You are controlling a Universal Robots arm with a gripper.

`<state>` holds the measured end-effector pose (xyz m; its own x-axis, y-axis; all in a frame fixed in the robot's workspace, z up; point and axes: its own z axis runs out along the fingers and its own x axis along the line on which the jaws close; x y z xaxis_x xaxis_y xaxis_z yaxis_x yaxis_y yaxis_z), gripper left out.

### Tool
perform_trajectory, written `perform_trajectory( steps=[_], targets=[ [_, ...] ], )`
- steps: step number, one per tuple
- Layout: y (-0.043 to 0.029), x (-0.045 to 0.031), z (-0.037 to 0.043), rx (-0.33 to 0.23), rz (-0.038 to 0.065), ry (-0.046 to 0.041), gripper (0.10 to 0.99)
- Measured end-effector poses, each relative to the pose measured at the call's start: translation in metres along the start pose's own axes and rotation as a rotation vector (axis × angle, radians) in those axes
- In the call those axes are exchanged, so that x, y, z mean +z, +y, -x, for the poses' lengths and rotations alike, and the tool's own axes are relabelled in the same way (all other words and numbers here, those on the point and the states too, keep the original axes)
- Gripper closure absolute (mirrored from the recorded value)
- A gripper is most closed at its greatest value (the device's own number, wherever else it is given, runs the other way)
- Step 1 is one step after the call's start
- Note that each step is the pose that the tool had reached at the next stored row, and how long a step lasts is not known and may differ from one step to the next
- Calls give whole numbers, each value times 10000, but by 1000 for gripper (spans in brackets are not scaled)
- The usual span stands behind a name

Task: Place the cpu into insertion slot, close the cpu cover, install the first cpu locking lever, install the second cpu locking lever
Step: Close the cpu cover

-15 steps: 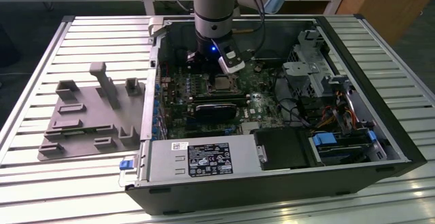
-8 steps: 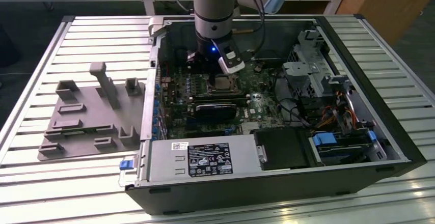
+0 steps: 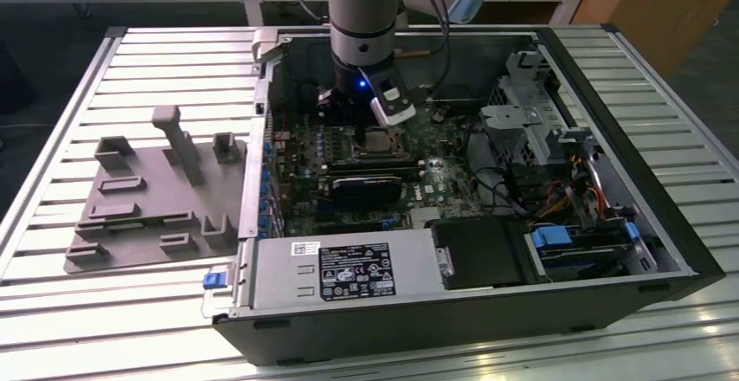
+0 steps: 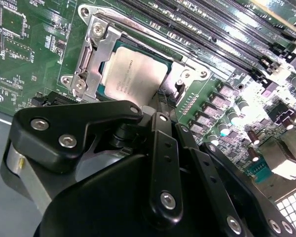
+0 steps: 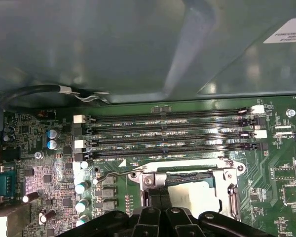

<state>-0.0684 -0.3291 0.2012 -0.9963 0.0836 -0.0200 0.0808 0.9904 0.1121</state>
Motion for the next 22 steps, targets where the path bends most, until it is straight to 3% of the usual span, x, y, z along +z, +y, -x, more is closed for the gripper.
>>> perform_trajectory(
  steps=[22],
  targets=[
    [12,3,147,2,1,0,980]
  ],
)
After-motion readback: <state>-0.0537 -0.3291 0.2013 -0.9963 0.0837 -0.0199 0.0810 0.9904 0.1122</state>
